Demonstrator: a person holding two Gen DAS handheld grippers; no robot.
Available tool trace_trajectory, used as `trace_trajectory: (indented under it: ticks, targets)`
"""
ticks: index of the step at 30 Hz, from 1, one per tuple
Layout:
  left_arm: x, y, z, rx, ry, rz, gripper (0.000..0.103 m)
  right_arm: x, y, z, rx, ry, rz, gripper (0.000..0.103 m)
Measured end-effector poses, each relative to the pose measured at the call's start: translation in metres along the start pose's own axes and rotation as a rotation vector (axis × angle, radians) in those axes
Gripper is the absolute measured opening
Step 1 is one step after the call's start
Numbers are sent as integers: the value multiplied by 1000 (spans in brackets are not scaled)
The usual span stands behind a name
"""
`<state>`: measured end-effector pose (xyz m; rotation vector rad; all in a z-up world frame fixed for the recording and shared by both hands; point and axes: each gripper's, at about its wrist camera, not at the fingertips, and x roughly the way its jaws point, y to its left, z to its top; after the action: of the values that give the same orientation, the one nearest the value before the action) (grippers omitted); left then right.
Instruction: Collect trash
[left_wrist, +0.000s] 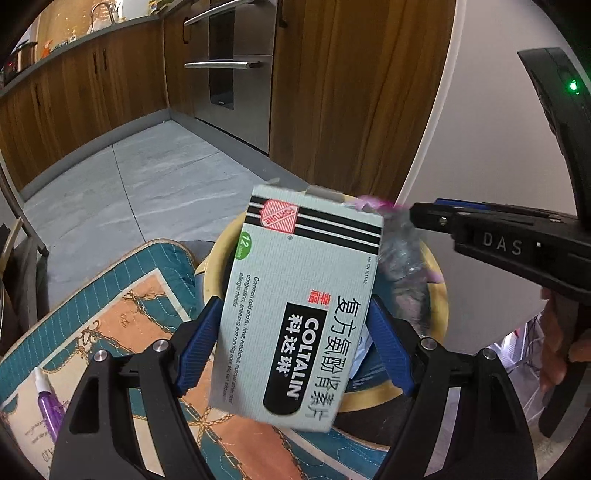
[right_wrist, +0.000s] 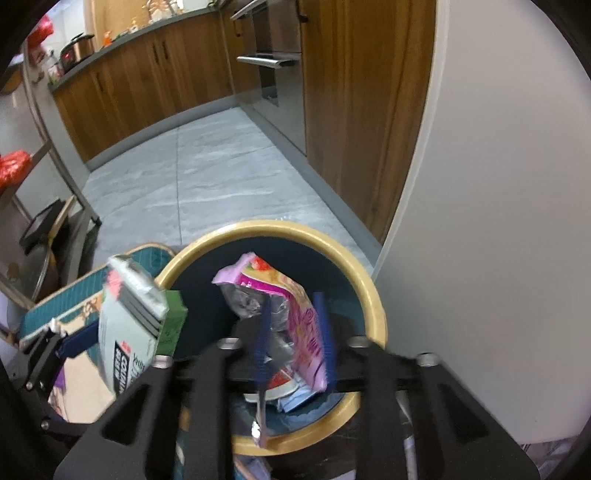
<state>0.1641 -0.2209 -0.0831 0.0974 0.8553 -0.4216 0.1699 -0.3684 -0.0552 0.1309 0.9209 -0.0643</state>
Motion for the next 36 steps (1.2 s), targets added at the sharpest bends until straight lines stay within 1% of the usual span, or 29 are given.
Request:
trace_trajectory:
  ticks: [1,3,5,6,7,11,14,17,19,20,22,23,26,33,36]
  targets:
    - [-1,0,0,2,-3,6,78,-1,-1,0,7,-5,4,37]
    - [-2,1,1,0,-5,10,83,-3,-2,0,11,-11,2,37]
    - [-3,1,0,-2,-6,13,84,-6,-3,1,16,-19,0,43]
    - [-3,1,0,1,-2,16,84,-7,-3,1,21,-22,0,50]
    - [-3,1,-1,8,3,21,84,-7,-4,2,25,-25,0,53]
    - [-10,3,-5,27,8,35,84,-12,-2,4,50,-26,22,55]
    - [-19,8,-7,24,7,42,84,-18,5,5,36,-35,34,60]
    - [-33,13,-11,24,-4,52,86,-28,11,4,26,-52,51,71]
    - [-42,16,-13,31,-15,67,90,-35,14,4,32,-64,67,80]
    - [-49,19,-15,31,-20,73,91,-38,15,4,35,-70,75,82]
    - [-60,25,-18,22,-25,85,95,-45,18,4,50,-81,98,92]
    - [-64,28,-19,18,-29,90,97,-47,20,5,58,-87,108,93]
    - [-82,39,-27,4,-37,105,97,-51,26,3,66,-92,120,95]
    - [-117,64,-44,0,-48,158,97,-56,46,-4,57,-80,141,97]
    - [-131,78,-54,-20,-48,182,97,-53,56,-6,51,-58,156,97]
